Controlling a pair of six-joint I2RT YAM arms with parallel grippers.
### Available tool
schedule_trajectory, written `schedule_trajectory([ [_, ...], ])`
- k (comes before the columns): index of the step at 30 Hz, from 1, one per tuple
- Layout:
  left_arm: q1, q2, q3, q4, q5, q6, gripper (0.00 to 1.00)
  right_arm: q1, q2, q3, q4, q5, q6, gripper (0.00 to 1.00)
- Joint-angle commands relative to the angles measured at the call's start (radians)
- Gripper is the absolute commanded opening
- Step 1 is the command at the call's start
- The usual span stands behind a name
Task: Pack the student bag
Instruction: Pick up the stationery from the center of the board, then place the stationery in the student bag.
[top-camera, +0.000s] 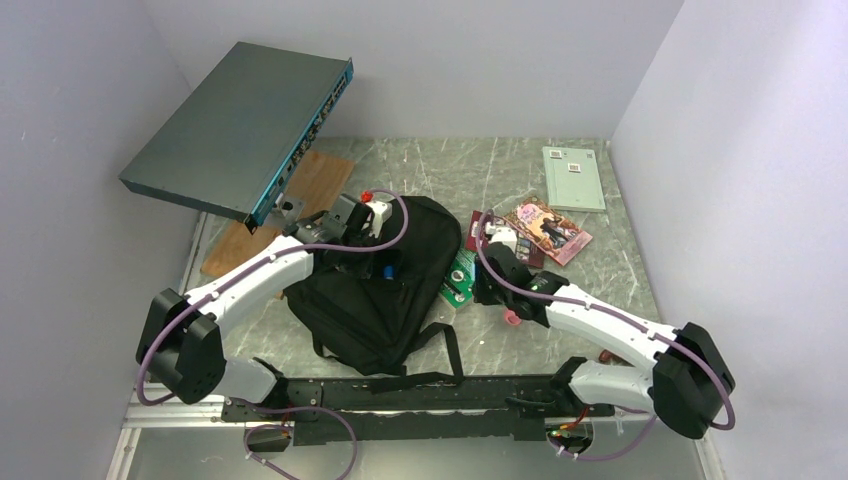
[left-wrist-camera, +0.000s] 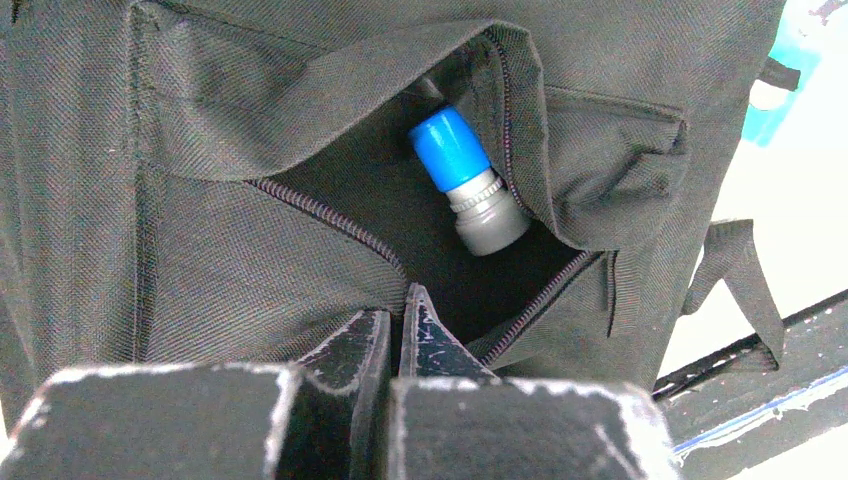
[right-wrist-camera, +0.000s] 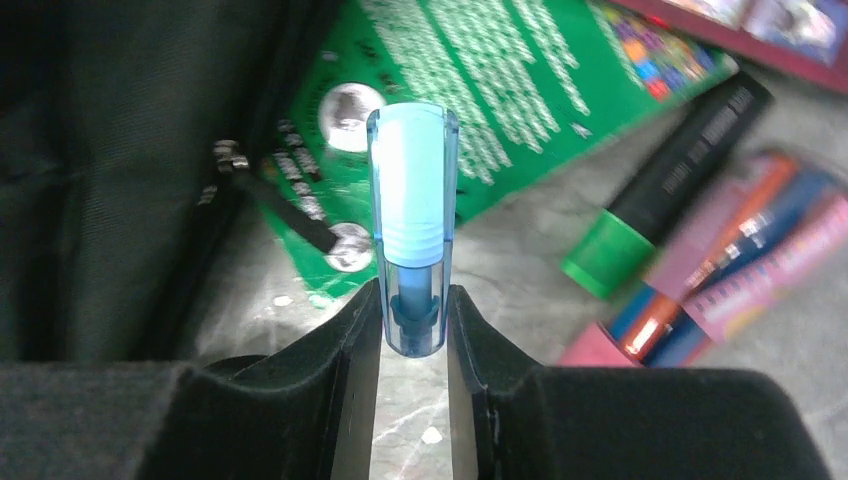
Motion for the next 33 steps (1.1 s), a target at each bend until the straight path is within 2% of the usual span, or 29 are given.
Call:
schedule_trajectory([
  [1, -0.005, -0.042, -0.002, 0.036, -0.016, 0.026, 0.00, 0.003, 0.009, 0.073, 0.214, -0.213, -0.299, 0.00],
  [5, -0.005, -0.048, -0.006, 0.039, -0.021, 0.026, 0.00, 0.005, 0.085, 0.146, 0.267, -0.377, -0.415, 0.00],
  [8, -0.005, -0.056, -0.009, 0.046, -0.021, 0.026, 0.00, 0.003, 0.169, 0.219, 0.285, -0.491, -0.440, 0.00],
  [13, -0.005, -0.076, -0.021, 0.059, -0.023, 0.028, 0.00, 0.003, 0.249, 0.210, 0.527, -0.639, -0.305, 0.00],
  [16, -0.005, -0.081, -0.024, 0.062, -0.024, 0.028, 0.00, 0.004, 0.318, 0.253, 0.585, -0.695, -0.238, 0.00],
  [21, -0.005, -0.077, -0.023, 0.063, -0.023, 0.028, 0.00, 0.008, 0.418, 0.313, 0.639, -0.749, -0.160, 0.00],
  [33, -0.005, -0.068, -0.020, 0.062, -0.018, 0.027, 0.00, 0.055, 0.524, 0.401, 0.569, -0.709, -0.174, 0.17],
])
